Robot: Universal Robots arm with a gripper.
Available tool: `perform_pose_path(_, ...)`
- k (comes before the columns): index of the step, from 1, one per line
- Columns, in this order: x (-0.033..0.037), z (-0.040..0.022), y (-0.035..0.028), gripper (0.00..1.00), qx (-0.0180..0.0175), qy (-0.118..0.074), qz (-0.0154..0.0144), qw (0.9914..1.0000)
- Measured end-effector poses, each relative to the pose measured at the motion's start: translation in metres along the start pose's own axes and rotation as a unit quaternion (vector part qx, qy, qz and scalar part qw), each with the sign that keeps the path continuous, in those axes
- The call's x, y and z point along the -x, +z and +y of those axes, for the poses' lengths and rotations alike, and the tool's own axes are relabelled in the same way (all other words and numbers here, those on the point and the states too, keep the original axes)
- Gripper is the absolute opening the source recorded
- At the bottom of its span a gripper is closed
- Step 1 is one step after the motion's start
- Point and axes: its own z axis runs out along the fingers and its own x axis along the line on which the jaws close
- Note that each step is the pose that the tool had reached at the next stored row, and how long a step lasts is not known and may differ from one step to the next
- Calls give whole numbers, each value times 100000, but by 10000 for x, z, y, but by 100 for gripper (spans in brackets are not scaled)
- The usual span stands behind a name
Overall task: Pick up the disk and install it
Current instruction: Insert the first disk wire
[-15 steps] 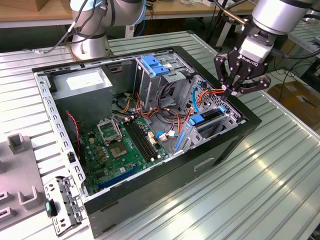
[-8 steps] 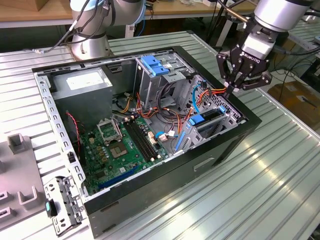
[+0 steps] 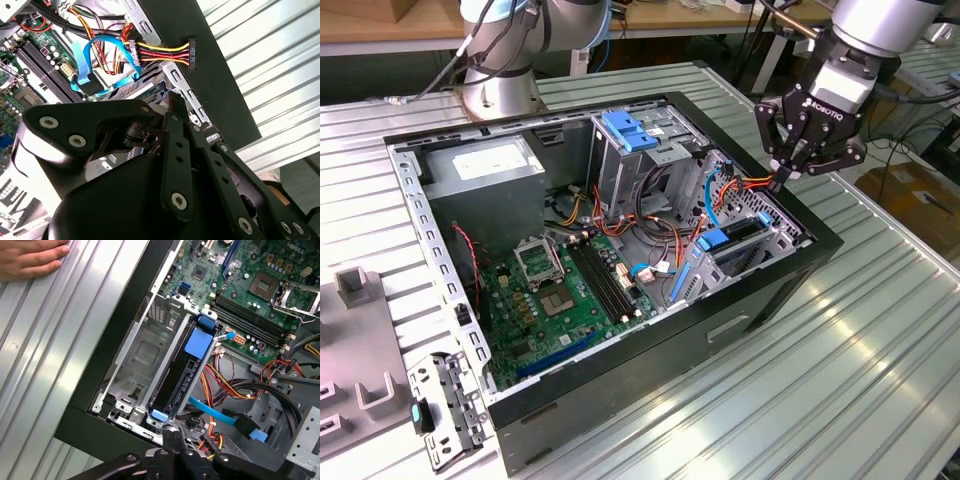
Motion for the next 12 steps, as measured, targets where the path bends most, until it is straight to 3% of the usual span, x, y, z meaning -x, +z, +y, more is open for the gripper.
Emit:
perform_pose_path(3, 0, -28, -1, 11, 12, -228, 27, 100000)
perform_pose_path(12, 12, -216, 12, 11, 15, -1635, 38, 99987)
